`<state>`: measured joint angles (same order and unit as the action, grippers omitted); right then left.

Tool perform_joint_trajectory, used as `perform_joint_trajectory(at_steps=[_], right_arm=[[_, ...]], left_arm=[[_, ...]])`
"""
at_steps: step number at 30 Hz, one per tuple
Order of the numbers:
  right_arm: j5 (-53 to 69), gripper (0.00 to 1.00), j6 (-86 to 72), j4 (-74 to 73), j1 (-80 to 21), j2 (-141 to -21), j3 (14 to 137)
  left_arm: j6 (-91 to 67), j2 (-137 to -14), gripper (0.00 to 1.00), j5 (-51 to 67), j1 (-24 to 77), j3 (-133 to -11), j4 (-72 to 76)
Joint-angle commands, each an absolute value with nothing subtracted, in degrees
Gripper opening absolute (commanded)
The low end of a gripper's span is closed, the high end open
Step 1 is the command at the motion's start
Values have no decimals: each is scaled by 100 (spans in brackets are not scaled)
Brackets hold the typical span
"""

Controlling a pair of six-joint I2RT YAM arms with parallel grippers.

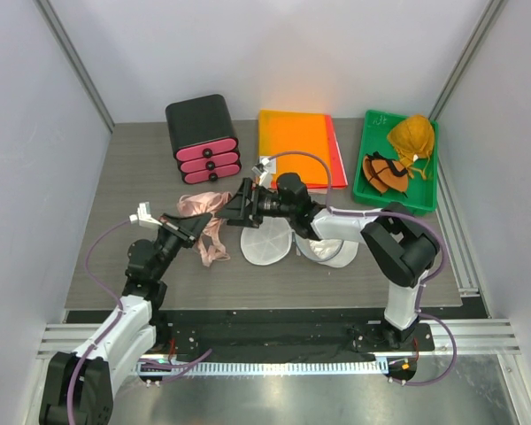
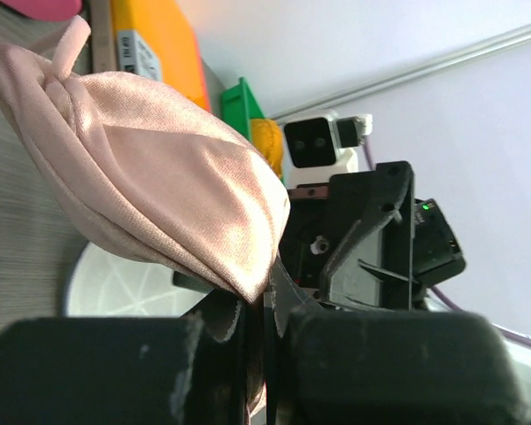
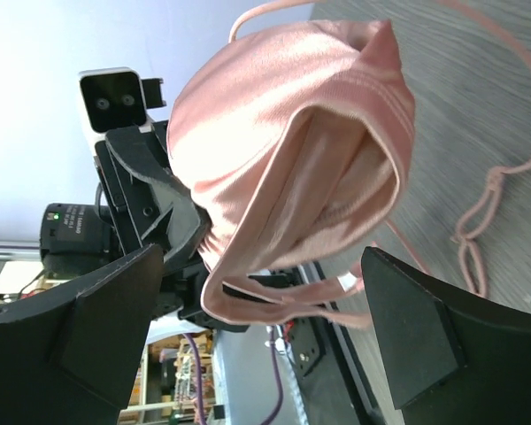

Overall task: Place the bra in the laundry bag and zip it closed
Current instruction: Adjust the bra at the center of the board.

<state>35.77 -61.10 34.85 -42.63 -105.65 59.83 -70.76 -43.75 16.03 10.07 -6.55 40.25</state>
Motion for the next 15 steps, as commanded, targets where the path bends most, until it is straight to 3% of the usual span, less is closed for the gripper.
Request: perform_joint_trajectory(at_steps=[1,5,11,14,15], right_arm=[[3358,100,-6688,4648,-4342,-10731,5968],[3015,97,-6724,4720,-4394,-10775,6151],[2602,77,-6978,5036,-4412,-10872,6223],[2593,53,-7118,5298,-4412,-10898,6223],[2584,41,-7197,5439,-4412,-10907,6197]], left_arm=[[-7470,-4351,0,1951,1020,-615,4790],[-7628,-4315,0,2065,1020,-466,4913],[-7708,-4245,0,2329,1028,-361,5010],[-7717,-4157,0,2338,1028,-273,5036],[-7699,-4131,0,2347,1028,-264,5036]])
